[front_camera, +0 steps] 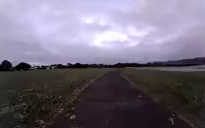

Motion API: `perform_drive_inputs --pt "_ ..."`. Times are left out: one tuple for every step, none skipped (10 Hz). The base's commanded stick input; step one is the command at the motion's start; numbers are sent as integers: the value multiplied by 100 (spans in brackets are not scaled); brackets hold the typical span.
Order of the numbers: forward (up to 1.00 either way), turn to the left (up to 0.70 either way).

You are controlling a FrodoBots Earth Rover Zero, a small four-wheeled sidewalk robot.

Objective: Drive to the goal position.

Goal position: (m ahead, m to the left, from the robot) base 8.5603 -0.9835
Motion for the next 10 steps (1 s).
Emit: perform_drive_inputs --pt "50 0" --pt "50 0" --pt "50 0" --pt "50 0" --pt "50 0" --pt "50 0" --pt "50 0" --pt "50 0" --pt "50 0" --pt "50 0"
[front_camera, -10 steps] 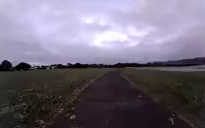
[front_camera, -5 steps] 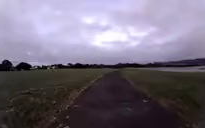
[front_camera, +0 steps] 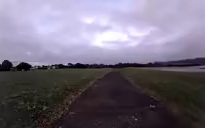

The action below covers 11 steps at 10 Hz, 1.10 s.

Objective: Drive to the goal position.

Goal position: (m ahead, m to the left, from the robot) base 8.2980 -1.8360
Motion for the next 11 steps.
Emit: perform_drive_inputs --pt "50 0" --pt "50 0" --pt "50 0" --pt "50 0" --pt "50 0" --pt "50 0" --pt "50 0" --pt "50 0" --pt "50 0" --pt "50 0" --pt "50 0"
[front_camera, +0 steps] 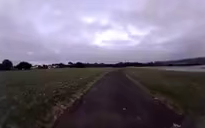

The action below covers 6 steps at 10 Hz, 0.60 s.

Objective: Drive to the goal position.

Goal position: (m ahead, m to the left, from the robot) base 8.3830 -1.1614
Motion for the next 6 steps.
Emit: perform_drive_inputs --pt "50 0" --pt "50 0" --pt "50 0" --pt "50 0" --pt "50 0" --pt "50 0"
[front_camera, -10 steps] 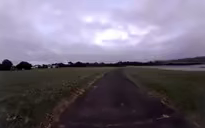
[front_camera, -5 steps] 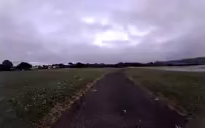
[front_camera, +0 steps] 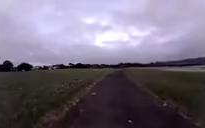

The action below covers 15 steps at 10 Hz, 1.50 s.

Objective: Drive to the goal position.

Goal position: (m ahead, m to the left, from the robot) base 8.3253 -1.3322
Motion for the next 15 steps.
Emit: perform_drive_inputs --pt "50 0" --pt "50 0" --pt "50 0" --pt "50 0" --pt "50 0" --pt "50 0" --pt "50 0" --pt "50 0" --pt "50 0" --pt "50 0" --pt "50 0" --pt "50 -2" --pt "50 -14" --pt "50 -25" --pt "50 -25"
